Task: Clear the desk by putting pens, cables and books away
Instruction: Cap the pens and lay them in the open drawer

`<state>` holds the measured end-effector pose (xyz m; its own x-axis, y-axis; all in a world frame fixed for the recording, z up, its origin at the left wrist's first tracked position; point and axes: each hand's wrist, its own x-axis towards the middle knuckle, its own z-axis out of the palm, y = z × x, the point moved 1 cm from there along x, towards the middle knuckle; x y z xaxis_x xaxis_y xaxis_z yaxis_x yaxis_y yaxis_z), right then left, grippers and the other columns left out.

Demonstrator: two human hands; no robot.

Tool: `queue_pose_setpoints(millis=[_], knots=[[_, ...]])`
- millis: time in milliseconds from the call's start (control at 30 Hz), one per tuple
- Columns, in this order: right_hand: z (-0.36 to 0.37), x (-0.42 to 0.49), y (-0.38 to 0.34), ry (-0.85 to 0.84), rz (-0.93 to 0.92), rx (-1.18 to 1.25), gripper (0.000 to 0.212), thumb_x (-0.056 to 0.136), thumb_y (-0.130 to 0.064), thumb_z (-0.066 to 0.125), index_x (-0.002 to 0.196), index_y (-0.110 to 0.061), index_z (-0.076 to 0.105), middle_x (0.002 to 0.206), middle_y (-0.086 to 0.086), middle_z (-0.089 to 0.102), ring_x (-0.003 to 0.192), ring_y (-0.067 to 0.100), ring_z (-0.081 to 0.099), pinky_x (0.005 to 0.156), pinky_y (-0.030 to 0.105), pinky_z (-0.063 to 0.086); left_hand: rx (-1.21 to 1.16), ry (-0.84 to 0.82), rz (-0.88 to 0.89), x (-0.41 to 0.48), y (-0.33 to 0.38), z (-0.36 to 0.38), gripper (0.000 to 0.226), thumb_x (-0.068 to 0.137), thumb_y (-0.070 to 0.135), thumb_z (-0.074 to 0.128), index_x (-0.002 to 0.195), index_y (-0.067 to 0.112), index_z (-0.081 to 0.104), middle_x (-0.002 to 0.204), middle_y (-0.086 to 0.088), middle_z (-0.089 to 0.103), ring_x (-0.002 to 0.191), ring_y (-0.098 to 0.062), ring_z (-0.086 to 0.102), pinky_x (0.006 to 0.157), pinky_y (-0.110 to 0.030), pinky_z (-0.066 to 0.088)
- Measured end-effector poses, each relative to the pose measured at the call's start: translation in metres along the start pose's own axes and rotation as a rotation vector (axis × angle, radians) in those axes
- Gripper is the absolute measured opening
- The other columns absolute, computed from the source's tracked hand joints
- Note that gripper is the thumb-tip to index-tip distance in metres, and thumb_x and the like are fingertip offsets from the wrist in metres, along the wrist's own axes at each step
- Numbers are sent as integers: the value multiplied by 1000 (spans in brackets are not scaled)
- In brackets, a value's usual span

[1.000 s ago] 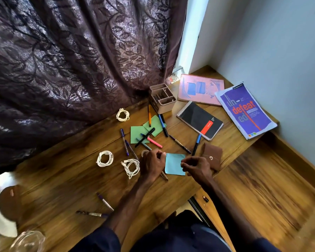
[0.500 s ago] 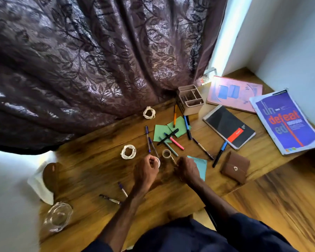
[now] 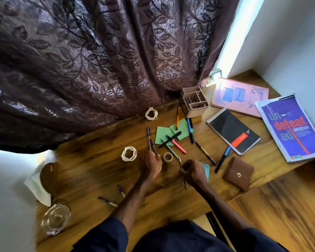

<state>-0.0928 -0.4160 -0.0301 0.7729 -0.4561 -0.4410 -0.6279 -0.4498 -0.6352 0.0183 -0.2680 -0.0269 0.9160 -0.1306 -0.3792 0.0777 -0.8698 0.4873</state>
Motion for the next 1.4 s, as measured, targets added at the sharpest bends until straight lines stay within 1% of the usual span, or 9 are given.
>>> queue_pose_setpoints(millis=[100,200,400,500,667,1033,1167,1267,1400], knots=[[-7,1,-2,33,-13,8,14,86,-14,74,99,-10,74,96,3,73,80,12,70,67,27,62,67,-6,-29,12,9,3,43,100,30,58,135,4,53,139,-15,54,131,-29,49,107,-37,41],[-11,2,-2,62,-32,28,15,85,-17,76,98,-10,75,96,3,74,81,13,70,66,24,60,108,-14,-41,18,13,2,48,100,30,59,139,4,50,145,-15,52,135,-28,47,109,-36,38],[-23,-5,11,42,-2,222,16,86,-18,77,100,-11,74,96,1,73,82,14,72,71,36,64,110,14,-62,17,17,-11,33,91,29,65,111,4,71,115,-15,73,106,-29,69,84,-36,56],[-35,-13,17,91,23,319,9,86,-17,79,92,-13,75,88,1,75,73,14,75,64,37,65,71,102,26,-3,18,-17,26,92,35,64,93,11,72,96,-7,76,86,-20,69,66,-28,42],[-57,-30,34,191,75,422,10,85,-22,79,90,-14,77,81,-1,78,67,12,75,56,28,62,18,86,240,-44,34,-4,29,91,46,61,93,19,71,91,4,75,82,-14,69,74,-36,57],[-97,-110,135,397,359,504,10,82,-19,81,91,-17,77,80,2,78,74,19,75,59,32,58,-13,-422,488,-135,91,102,32,85,44,69,84,14,78,83,2,78,76,-12,72,71,-23,55],[-95,-143,186,438,511,445,11,81,-16,81,90,-13,78,80,2,77,73,15,73,65,31,56,-73,-713,344,-167,100,143,29,83,42,70,83,14,78,78,0,79,71,-16,76,71,-34,63],[-87,-158,216,421,604,377,10,80,-16,81,90,-12,79,82,1,77,74,13,71,63,20,48,-63,-851,272,-196,100,171,21,83,33,72,73,15,77,69,-1,77,53,-8,71,58,-25,60],[-74,-159,244,343,681,309,13,78,-17,80,91,-15,79,87,3,78,86,19,74,77,30,56,-124,-920,-55,-221,99,207,23,94,11,66,79,-6,69,80,-16,75,31,-3,55,37,-16,47]])
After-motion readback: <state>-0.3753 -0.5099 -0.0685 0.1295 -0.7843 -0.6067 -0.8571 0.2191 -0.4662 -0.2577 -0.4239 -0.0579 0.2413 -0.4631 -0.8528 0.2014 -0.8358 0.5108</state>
